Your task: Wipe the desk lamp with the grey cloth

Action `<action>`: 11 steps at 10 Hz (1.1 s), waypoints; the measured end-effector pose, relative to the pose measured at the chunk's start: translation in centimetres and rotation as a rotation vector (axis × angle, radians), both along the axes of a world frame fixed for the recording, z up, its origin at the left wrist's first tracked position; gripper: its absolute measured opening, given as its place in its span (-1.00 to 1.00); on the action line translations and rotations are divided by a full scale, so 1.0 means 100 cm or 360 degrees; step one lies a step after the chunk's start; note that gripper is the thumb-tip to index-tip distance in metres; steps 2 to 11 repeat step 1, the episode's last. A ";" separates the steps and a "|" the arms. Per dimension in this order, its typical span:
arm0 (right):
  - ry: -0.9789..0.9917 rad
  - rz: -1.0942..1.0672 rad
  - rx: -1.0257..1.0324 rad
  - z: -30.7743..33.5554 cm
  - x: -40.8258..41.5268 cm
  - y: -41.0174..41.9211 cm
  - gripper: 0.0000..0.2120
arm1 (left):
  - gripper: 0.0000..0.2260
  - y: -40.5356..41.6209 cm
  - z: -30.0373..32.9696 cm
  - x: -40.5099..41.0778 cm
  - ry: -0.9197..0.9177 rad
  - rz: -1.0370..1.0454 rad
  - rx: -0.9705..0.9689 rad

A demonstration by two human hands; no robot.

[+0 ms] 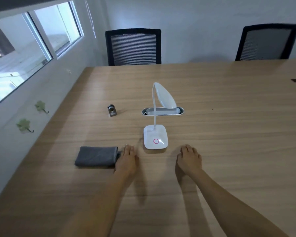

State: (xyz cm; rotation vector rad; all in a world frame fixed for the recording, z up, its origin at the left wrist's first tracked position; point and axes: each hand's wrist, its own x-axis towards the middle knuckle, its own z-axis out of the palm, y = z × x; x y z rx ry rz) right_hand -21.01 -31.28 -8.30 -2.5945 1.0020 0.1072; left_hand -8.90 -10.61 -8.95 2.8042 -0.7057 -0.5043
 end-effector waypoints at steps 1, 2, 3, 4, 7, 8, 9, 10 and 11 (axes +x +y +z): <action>-0.0488 -0.0153 0.0122 0.019 0.004 -0.007 -0.59 | -0.49 0.000 0.000 -0.006 -0.0028 0.0032 -0.0038; -0.0488 -0.0153 0.0122 0.019 0.004 -0.007 -0.59 | -0.49 0.000 0.000 -0.006 -0.0028 0.0032 -0.0038; -0.0488 -0.0153 0.0122 0.019 0.004 -0.007 -0.59 | -0.49 0.000 0.000 -0.006 -0.0028 0.0032 -0.0038; -0.0488 -0.0153 0.0122 0.019 0.004 -0.007 -0.59 | -0.49 0.000 0.000 -0.006 -0.0028 0.0032 -0.0038; -0.0488 -0.0153 0.0122 0.019 0.004 -0.007 -0.59 | -0.49 0.000 0.000 -0.006 -0.0028 0.0032 -0.0038; -0.0488 -0.0153 0.0122 0.019 0.004 -0.007 -0.59 | -0.49 0.000 0.000 -0.006 -0.0028 0.0032 -0.0038; -0.0488 -0.0153 0.0122 0.019 0.004 -0.007 -0.59 | -0.49 0.000 0.000 -0.006 -0.0028 0.0032 -0.0038; -0.0488 -0.0153 0.0122 0.019 0.004 -0.007 -0.59 | -0.49 0.000 0.000 -0.006 -0.0028 0.0032 -0.0038; -0.0488 -0.0153 0.0122 0.019 0.004 -0.007 -0.59 | -0.49 0.000 0.000 -0.006 -0.0028 0.0032 -0.0038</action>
